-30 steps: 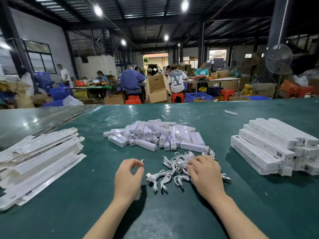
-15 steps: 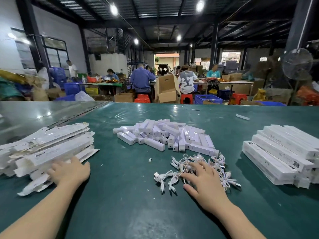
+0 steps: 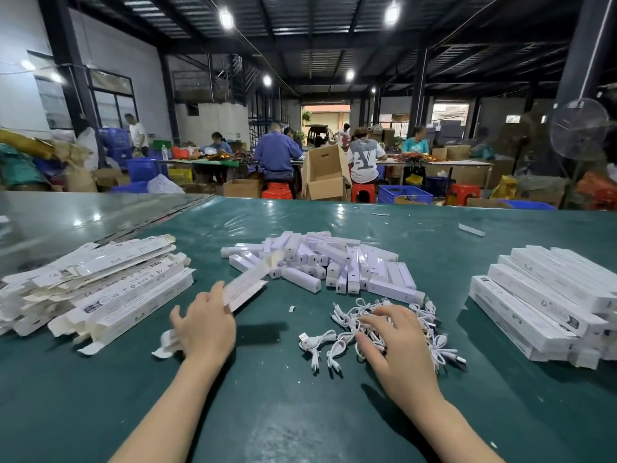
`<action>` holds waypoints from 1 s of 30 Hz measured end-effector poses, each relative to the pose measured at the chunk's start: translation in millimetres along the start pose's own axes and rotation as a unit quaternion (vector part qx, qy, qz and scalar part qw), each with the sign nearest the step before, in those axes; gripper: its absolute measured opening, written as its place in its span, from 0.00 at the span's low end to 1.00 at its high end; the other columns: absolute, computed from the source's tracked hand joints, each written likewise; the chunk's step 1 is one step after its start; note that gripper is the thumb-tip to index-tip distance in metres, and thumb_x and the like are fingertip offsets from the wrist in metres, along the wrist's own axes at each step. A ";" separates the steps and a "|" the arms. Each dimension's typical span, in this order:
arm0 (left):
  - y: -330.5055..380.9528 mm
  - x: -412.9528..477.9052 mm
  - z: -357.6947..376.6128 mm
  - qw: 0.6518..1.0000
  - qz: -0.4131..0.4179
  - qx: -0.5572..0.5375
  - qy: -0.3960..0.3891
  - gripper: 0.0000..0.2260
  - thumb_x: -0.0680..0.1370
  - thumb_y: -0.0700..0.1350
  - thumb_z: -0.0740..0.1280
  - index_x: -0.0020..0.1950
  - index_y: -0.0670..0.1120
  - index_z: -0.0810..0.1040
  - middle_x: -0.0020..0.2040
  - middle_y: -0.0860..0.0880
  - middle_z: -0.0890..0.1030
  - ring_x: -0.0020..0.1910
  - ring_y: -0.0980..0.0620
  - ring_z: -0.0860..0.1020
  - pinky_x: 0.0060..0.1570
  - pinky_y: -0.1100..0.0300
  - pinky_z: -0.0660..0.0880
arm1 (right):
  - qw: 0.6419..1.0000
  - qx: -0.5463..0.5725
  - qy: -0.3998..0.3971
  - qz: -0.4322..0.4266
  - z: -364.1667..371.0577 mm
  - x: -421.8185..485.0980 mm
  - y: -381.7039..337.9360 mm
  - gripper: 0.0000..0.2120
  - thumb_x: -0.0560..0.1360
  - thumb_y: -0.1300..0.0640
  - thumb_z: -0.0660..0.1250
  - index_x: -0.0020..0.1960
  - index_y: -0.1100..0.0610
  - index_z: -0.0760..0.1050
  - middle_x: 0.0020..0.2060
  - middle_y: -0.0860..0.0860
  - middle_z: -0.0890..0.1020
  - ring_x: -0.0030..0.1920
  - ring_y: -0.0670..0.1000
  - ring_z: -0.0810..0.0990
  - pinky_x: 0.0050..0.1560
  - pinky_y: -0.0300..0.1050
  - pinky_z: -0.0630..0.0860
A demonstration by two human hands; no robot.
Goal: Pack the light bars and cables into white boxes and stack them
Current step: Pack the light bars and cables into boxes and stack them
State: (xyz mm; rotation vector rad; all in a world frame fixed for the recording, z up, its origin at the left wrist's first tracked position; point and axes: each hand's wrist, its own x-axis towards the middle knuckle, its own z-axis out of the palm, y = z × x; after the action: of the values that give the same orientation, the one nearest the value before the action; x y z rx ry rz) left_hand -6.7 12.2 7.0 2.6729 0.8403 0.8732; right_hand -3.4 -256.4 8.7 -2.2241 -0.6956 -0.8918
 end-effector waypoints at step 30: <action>75.4 -69.6 -22.5 0.718 0.010 -0.635 -0.286 0.14 0.73 0.30 0.66 0.49 0.48 0.81 0.38 0.49 0.84 0.35 0.55 0.81 0.39 0.64 0.78 | 0.550 0.708 0.019 0.443 -10.9 10.0 4.4 0.10 0.63 0.54 0.65 0.43 0.56 0.78 0.30 0.51 0.82 0.23 0.46 0.78 0.27 0.37 0.77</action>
State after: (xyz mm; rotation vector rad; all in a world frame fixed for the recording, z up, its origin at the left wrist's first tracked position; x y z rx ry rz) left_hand -31.9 -89.1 18.7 1.4809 -0.0479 0.2977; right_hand 1.4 -264.8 20.7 -0.7183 -0.0088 0.2575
